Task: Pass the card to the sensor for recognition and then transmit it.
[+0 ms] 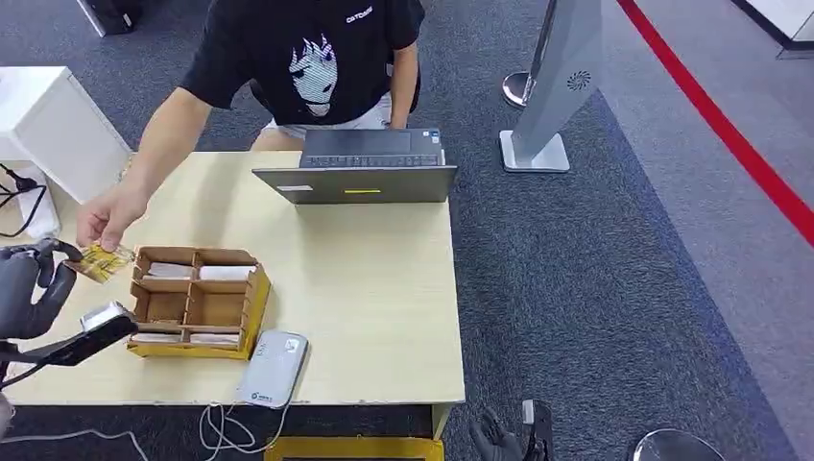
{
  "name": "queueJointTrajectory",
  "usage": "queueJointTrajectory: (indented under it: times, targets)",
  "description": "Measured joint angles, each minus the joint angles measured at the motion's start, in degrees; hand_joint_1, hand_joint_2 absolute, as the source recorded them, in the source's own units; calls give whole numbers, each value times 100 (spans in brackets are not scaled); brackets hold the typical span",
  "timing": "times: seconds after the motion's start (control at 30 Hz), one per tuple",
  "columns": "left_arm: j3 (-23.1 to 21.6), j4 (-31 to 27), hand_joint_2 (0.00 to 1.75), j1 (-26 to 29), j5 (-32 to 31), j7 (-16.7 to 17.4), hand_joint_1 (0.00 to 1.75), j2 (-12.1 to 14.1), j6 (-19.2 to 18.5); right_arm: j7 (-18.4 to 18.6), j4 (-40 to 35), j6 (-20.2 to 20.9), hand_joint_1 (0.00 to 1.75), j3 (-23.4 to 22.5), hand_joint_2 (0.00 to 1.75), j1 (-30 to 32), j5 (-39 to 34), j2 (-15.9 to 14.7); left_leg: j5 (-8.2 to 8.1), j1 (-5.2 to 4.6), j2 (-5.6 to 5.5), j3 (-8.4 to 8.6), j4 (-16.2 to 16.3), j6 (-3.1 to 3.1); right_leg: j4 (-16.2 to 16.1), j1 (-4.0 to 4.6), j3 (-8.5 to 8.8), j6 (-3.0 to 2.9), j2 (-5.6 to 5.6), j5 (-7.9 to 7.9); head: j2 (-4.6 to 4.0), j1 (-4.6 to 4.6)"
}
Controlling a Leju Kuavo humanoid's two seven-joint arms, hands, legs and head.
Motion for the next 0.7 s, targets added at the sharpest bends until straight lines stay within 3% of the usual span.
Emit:
queueJointTrajectory:
  times: [0.07,0.1,0.57,0.7]
  targets:
    - [4,149,175,-98,111,-31,166,35,0,2,0,0,0,2,175,-3,2,2,-1,0,0,0,0,0,0,-1,0,0,0,-1,0,-2]
    - [15,210,175,-119,148,-50,2,50,2,2,0,0,0,2,175,-3,0,6,-3,-1,0,0,0,-3,0,-1,0,1,0,-2,0,0]
    - [33,544,175,-52,201,-157,0,28,214,0,0,0,0,4,175,-6,-17,17,-6,-1,-2,-1,0,-2,-1,-1,2,-1,-3,-5,0,0]
    - [111,529,175,118,297,-240,0,-55,561,-15,0,-13,0,4,175,-2,-35,17,-6,-1,-2,0,0,-2,-1,-1,2,-2,-1,-5,0,0]
